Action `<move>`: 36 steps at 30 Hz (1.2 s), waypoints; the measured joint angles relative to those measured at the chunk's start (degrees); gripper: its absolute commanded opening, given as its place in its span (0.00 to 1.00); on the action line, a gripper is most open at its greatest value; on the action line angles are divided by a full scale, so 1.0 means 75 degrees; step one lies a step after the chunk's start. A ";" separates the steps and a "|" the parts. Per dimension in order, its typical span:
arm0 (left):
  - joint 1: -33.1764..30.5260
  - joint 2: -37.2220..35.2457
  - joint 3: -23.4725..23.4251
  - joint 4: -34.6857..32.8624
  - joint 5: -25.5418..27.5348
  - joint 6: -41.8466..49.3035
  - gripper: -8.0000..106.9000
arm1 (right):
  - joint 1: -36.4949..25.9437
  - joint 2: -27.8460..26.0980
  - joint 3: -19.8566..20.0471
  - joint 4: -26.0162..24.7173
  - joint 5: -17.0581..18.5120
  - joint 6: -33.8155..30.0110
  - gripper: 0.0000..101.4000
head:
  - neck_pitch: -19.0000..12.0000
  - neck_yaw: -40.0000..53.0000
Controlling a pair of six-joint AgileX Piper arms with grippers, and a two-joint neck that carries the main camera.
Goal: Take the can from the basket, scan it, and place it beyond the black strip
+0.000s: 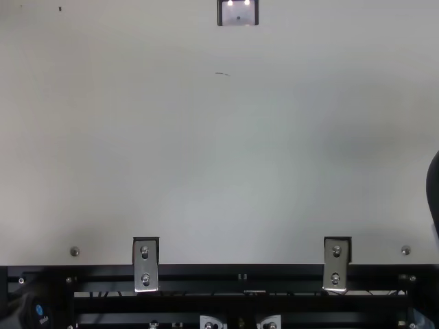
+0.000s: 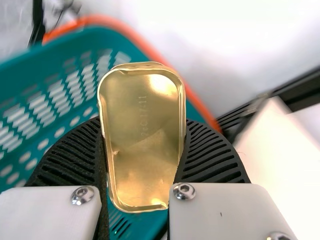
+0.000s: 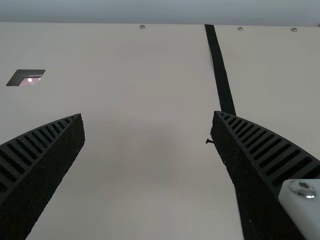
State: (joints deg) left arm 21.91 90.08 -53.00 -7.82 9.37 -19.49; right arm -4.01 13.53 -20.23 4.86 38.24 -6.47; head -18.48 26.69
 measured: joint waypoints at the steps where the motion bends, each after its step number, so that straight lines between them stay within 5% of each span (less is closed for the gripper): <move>1: -0.0047 -0.0235 -0.0018 -0.0070 0.0105 0.0107 0.16 | 0.0000 0.0000 0.0000 0.0000 0.0000 0.0000 1.00 | 0.0000 0.0000; 10: -0.0435 -0.1794 -0.0138 -0.0497 0.0939 0.1057 0.16 | 0.0000 0.0000 0.0000 0.0000 0.0000 0.0000 1.00 | 0.0000 0.0000; 26: -0.0435 -0.1853 -0.0138 -0.0530 0.1027 0.1111 0.16 | 0.0000 0.0000 0.0000 0.0000 0.0000 0.0000 1.00 | 0.0000 0.0000; 36: -0.0656 -0.2505 -0.0424 -0.0595 0.2698 0.1526 0.16 | 0.0000 0.0000 0.0000 0.0000 0.0000 0.0000 1.00 | 0.0000 0.0000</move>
State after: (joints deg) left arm 16.99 71.30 -56.18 -12.29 29.61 -8.04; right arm -4.01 13.53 -20.23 4.86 38.24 -6.47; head -18.48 26.69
